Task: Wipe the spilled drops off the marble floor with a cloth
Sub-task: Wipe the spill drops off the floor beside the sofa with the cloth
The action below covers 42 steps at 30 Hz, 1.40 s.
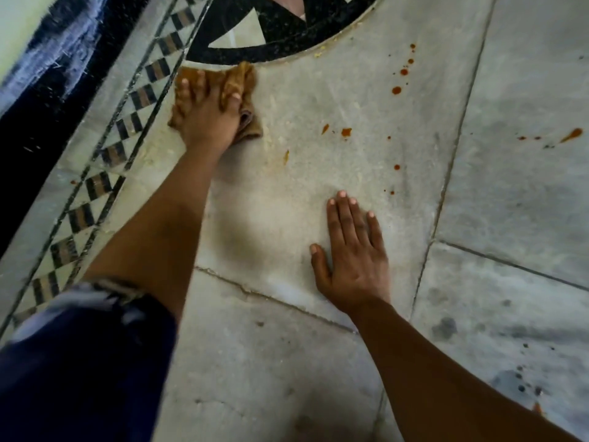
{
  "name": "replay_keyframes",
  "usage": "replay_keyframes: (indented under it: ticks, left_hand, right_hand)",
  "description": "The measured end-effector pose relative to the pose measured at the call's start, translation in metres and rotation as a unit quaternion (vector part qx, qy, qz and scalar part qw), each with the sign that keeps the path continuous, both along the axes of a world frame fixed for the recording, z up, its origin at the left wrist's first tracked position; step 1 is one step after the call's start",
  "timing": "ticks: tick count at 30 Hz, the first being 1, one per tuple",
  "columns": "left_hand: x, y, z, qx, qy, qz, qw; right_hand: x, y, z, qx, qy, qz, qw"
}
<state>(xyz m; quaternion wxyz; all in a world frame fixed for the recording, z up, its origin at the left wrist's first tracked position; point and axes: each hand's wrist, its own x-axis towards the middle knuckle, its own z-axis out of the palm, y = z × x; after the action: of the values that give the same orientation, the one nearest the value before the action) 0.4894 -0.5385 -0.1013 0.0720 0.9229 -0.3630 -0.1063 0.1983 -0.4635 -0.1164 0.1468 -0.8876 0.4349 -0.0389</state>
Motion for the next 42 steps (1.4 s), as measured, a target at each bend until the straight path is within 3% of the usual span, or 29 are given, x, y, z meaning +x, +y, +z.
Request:
replay_keyframes:
  ticks: [2,4,8,10,12,15,17,20,23,26,31,35,39,42]
  left_hand:
    - [-0.02,-0.024,-0.001,-0.007,0.016,-0.009,1.0]
    - [-0.056,-0.021,-0.004,-0.009,0.009,-0.086,0.996]
    - [-0.093,0.054,-0.006,-0.028,-0.035,-0.251,0.967]
    - [-0.062,0.077,-0.007,-0.025,-0.047,-0.232,0.971]
    - [-0.023,0.072,-0.008,-0.012,-0.059,-0.149,0.987]
    - [0.011,0.019,-0.005,-0.006,-0.037,0.016,0.999]
    - [0.003,-0.018,-0.001,-0.002,-0.011,0.057,0.998]
    - [-0.046,-0.017,-0.004,-0.009,-0.027,-0.069,0.997]
    - [-0.085,0.053,-0.007,-0.025,-0.04,-0.211,0.976]
    - [-0.063,0.096,-0.007,-0.032,-0.047,-0.183,0.981]
    - [-0.032,0.008,0.0,-0.005,-0.027,0.005,1.0]
    - [-0.086,-0.044,0.007,0.01,0.018,-0.094,0.995]
    - [-0.136,-0.004,0.006,0.009,0.0,-0.228,0.974]
    - [-0.105,0.013,0.006,0.039,-0.028,-0.206,0.977]
  right_hand:
    - [0.0,0.0,0.0,0.0,0.001,0.0,1.0]
    - [0.001,0.0,0.001,0.0,-0.001,-0.002,1.0]
    - [0.001,0.0,0.002,-0.002,-0.004,-0.003,1.0]
    - [0.001,-0.001,0.001,0.001,-0.007,-0.002,1.0]
    - [0.0,-0.001,0.0,0.003,-0.012,-0.004,1.0]
    - [0.0,0.0,0.0,0.006,-0.018,-0.003,1.0]
    - [0.0,-0.001,-0.001,0.001,-0.017,-0.002,1.0]
    - [0.0,-0.001,-0.001,0.004,-0.019,-0.002,1.0]
    - [0.0,-0.001,-0.001,0.002,-0.021,-0.002,1.0]
    - [-0.001,0.0,-0.002,0.0,-0.021,0.001,1.0]
    - [-0.001,0.001,-0.005,-0.005,-0.032,0.002,0.999]
    - [-0.001,0.0,-0.006,-0.015,-0.038,0.002,0.999]
    - [-0.009,0.004,0.009,-0.041,-0.069,-0.033,0.996]
    - [-0.032,-0.02,0.018,-0.073,-0.086,-0.068,0.991]
